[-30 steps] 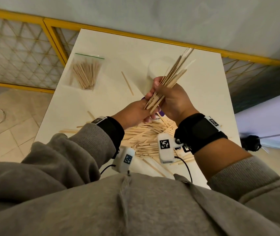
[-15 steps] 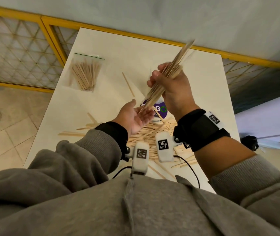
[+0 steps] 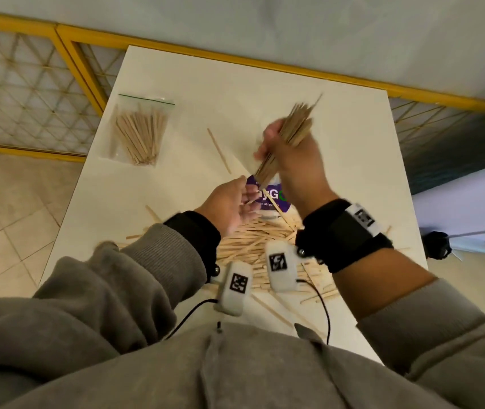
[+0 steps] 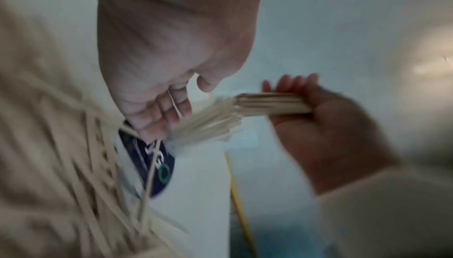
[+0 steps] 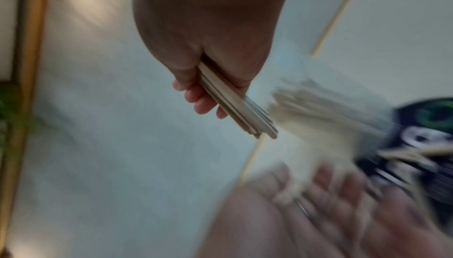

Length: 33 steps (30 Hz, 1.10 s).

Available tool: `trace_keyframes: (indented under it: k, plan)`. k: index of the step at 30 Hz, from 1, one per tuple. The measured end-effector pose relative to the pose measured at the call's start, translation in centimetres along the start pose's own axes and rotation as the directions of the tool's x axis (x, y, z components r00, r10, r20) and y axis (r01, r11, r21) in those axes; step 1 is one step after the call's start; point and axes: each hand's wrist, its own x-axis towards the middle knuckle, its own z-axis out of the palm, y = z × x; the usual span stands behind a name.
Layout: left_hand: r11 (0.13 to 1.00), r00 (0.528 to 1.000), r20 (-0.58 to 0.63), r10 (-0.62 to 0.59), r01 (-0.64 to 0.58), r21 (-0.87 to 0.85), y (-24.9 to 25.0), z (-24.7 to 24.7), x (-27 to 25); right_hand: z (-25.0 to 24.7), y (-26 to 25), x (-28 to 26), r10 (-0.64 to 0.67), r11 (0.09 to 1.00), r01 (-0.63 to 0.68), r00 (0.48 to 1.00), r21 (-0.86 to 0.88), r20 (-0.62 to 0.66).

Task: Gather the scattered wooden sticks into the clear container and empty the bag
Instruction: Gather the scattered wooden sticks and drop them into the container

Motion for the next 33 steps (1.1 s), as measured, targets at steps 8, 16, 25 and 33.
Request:
trace_keyframes:
  k: [8, 16, 25, 33]
  plan:
    - [0.075, 0.886, 0.170, 0.432, -0.223, 0.972, 5.4, -2.9, 7.5, -3.2, -2.9, 8.8, -0.217, 0.974, 0.194, 0.948, -0.114, -0.234]
    - [-0.524, 0.905, 0.398, 0.150, -0.269, 0.808, 2.2, -6.8, 9.4, -14.6, 6.9, 3.2, -0.117, 0.820, -0.210, 0.849, -0.532, -0.515]
    - [-0.286, 0.923, 0.370, 0.105, -0.328, 0.900, -6.1, -5.3, 4.3, -19.9, 15.2, -6.5, 0.268, 0.298, -0.590, 0.806, -0.750, -0.528]
    - [0.234, 0.912, 0.403, 0.078, -0.409, 0.882, -6.0, -3.1, 0.6, -12.1, 13.8, -6.5, 0.331, 0.606, -0.392, 0.915, -0.692, -0.229]
